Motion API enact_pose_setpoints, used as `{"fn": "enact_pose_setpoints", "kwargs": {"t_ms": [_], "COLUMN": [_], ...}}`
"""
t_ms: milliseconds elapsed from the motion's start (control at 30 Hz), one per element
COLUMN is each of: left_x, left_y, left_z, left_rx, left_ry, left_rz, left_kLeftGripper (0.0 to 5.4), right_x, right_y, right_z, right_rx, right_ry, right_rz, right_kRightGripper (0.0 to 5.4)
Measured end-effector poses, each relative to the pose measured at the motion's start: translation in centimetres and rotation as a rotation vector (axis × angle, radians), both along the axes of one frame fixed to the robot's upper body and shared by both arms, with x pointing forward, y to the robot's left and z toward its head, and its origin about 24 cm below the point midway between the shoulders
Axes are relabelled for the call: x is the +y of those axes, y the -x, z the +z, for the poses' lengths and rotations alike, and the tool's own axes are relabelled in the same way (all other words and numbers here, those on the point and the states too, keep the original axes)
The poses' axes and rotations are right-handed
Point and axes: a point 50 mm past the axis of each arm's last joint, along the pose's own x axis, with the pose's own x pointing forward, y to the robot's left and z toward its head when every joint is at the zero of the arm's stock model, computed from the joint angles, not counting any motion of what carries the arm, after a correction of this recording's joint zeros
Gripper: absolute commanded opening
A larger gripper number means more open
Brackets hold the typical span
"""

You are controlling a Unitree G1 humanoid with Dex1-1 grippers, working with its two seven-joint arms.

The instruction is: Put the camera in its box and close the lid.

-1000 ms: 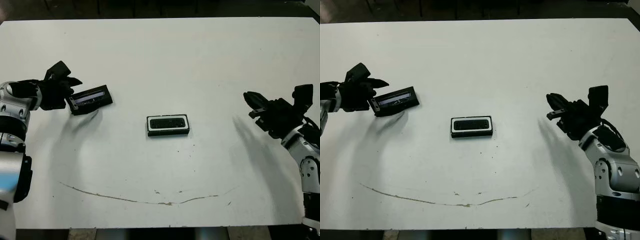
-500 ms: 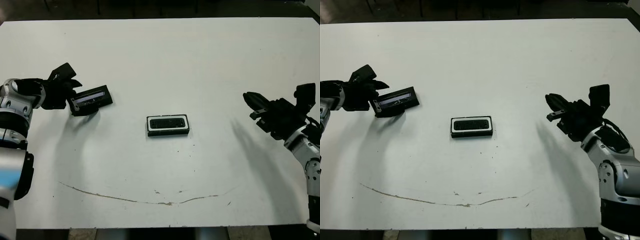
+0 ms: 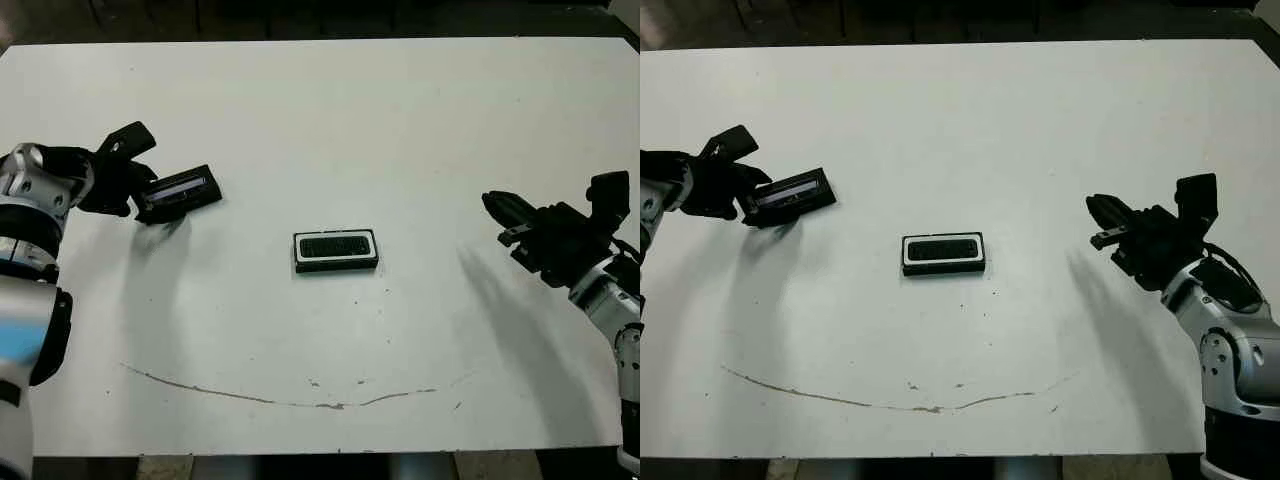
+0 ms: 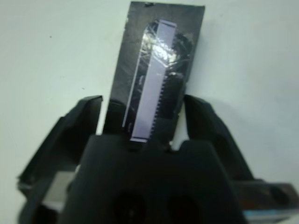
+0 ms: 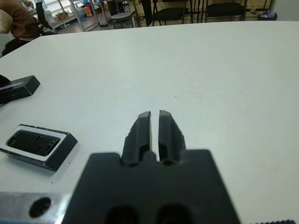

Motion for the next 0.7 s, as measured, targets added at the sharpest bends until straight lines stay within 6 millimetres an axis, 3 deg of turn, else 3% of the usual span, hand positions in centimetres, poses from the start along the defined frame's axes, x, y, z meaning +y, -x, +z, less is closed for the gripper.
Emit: {"fn": "enact_pose_setpoints", "kwargs": {"t_ms": [167, 433, 700], "left_x": [0.0, -0.1, 0.2], "left_y": [0.0, 0.4, 2.5], "left_z": [0.1, 0.8, 0.0], "left_rx": [0.019, 0.092, -0.089], "left_ry": [-0.016, -0.059, 0.295], "left_rz": [-0.010, -0.111, -0.174], "left_kLeftGripper": [2.64, 2.52, 2.51], "right_x": [0.2, 0.0, 0.2], "right_y": [0.1, -0.1, 0.0], "right_z": [0.2, -0.2, -0.4], "right_rx": [0.001, 0.007, 0.001], "right_ry": [0.001, 0.003, 0.012], "right_rz": [-0.005, -0.008, -0.029], "right_kRightGripper": [0.00, 0.00, 0.00]}}
